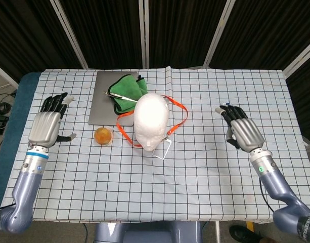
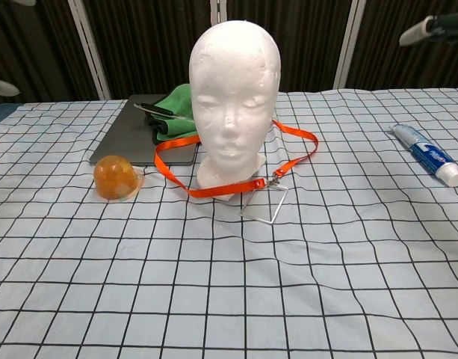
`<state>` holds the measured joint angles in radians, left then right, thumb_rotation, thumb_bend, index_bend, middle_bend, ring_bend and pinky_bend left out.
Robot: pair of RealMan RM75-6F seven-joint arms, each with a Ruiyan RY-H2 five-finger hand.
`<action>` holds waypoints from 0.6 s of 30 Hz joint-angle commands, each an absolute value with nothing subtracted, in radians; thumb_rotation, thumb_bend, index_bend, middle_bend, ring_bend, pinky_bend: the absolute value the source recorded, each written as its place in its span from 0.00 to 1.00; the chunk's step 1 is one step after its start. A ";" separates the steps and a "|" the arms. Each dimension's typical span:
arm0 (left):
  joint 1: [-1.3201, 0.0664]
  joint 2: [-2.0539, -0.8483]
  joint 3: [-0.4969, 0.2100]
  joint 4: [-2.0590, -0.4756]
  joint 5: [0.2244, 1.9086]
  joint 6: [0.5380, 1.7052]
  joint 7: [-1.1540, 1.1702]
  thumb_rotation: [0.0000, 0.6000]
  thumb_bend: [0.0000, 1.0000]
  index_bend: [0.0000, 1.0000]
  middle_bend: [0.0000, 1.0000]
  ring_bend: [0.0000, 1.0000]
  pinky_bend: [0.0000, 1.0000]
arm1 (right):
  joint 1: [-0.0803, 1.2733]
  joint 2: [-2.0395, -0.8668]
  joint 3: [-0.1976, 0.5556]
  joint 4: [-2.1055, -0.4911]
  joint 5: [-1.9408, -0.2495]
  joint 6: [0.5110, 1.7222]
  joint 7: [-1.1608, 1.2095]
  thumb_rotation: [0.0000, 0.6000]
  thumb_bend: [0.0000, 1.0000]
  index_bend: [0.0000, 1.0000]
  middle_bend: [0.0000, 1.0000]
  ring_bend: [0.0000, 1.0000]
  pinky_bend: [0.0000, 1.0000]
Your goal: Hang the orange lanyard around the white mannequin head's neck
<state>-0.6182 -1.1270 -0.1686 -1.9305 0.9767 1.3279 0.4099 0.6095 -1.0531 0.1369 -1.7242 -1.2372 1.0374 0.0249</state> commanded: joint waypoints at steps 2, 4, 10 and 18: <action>-0.524 -1.082 -0.077 -1.995 1.094 1.413 0.422 1.00 0.08 0.00 0.00 0.00 0.00 | 0.581 -1.056 0.037 -1.725 -1.401 0.984 0.087 1.00 1.00 0.15 0.08 0.00 0.00; -0.492 -1.087 -0.050 -1.999 1.125 1.438 0.416 1.00 0.08 0.00 0.00 0.00 0.00 | 0.592 -1.080 0.016 -1.716 -1.447 0.961 0.080 1.00 1.00 0.15 0.09 0.00 0.00; -0.410 -1.129 -0.003 -1.991 1.196 1.507 0.390 1.00 0.08 0.00 0.00 0.00 0.00 | 0.642 -1.200 0.006 -1.676 -1.511 0.896 0.058 1.00 1.00 0.14 0.10 0.00 0.05; -0.368 -1.171 -0.004 -1.957 1.210 1.511 0.367 1.00 0.10 0.00 0.00 0.00 0.00 | 0.714 -1.361 0.043 -1.625 -1.473 0.807 -0.015 1.00 1.00 0.13 0.09 0.01 0.08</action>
